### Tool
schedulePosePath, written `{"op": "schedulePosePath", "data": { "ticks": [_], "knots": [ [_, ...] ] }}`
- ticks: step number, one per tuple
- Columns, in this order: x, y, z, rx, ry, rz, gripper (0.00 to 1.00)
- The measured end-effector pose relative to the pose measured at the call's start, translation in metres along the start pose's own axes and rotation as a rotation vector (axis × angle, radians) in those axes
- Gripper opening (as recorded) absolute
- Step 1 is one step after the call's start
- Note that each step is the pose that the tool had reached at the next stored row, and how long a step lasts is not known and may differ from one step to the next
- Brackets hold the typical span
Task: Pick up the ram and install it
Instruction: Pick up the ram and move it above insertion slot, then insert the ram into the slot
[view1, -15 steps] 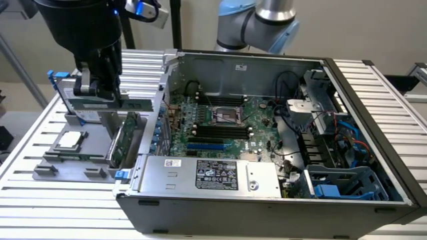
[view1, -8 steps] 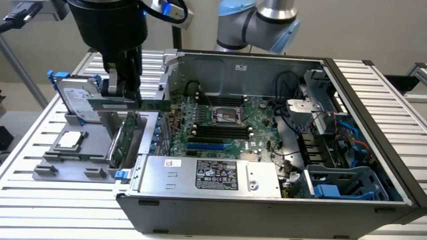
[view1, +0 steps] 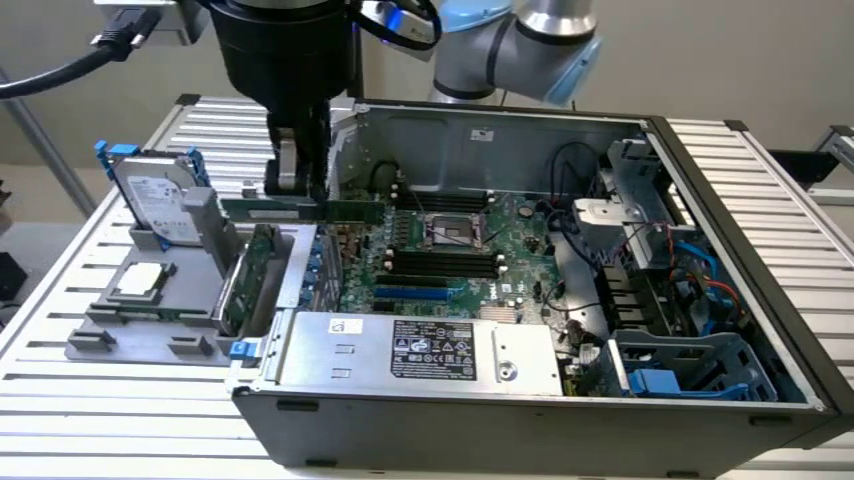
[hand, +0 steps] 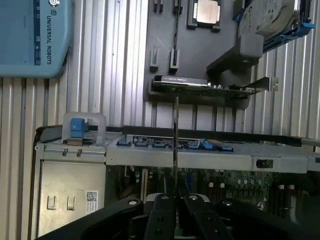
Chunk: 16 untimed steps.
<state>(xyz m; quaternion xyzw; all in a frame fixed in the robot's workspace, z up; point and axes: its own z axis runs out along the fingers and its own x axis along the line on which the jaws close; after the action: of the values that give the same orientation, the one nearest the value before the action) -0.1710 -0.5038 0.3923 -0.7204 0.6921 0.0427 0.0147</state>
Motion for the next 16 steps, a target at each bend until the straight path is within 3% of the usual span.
{"op": "schedulePosePath", "data": {
  "ticks": [16],
  "knots": [
    [0.003,-0.0728,-0.0022,-0.0038,-0.0002,0.0,0.0]
  ]
}}
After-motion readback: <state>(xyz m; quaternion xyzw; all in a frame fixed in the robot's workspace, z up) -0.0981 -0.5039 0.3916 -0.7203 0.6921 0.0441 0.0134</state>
